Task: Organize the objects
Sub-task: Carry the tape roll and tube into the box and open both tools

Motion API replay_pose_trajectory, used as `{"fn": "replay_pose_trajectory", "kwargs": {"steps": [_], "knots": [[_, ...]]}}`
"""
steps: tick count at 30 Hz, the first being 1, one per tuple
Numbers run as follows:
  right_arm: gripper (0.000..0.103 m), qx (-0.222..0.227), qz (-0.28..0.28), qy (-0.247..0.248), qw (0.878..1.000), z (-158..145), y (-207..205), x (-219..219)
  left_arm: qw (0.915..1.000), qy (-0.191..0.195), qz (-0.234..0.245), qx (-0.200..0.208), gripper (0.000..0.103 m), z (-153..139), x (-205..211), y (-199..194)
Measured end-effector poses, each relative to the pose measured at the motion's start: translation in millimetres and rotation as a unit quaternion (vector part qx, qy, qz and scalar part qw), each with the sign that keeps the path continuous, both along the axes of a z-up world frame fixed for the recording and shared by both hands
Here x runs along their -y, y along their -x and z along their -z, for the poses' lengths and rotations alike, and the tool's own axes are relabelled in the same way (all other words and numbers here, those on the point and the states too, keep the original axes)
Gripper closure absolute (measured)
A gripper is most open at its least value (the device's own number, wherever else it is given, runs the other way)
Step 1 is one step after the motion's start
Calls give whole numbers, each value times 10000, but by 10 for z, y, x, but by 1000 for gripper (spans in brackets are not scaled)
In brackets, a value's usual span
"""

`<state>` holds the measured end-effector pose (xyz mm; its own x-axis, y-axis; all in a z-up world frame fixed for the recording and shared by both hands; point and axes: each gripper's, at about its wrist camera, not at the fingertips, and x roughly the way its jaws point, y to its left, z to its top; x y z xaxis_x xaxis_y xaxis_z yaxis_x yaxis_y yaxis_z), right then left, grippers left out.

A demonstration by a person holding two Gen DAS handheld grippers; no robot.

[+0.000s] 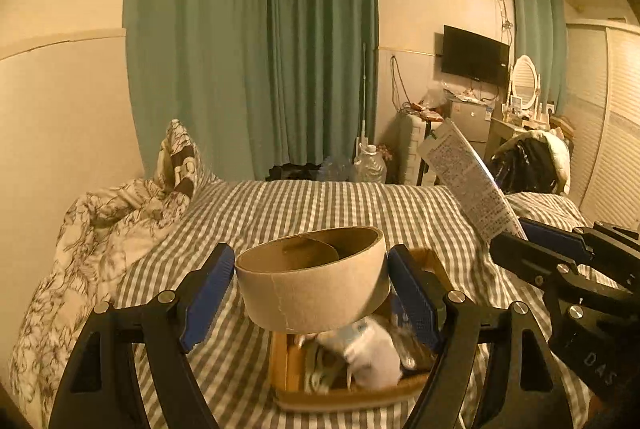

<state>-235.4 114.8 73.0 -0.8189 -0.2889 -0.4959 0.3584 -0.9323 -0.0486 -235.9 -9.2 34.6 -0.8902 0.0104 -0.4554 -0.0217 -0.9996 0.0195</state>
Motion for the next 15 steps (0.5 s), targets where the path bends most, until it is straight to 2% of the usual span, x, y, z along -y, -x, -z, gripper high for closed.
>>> {"fn": "replay_pose_trajectory", "kwargs": {"steps": [6,10,15], "knots": [[83,69,39,-31,10000,49,428,110,9996,114,19,239,22,231,-54,436],[83,351,117,127,9992,335,650,52,9984,123,87,551,22,587,-61,630],[83,771,79,66,9970,788,856,30,9951,65,218,964,22,983,-29,787]]}}
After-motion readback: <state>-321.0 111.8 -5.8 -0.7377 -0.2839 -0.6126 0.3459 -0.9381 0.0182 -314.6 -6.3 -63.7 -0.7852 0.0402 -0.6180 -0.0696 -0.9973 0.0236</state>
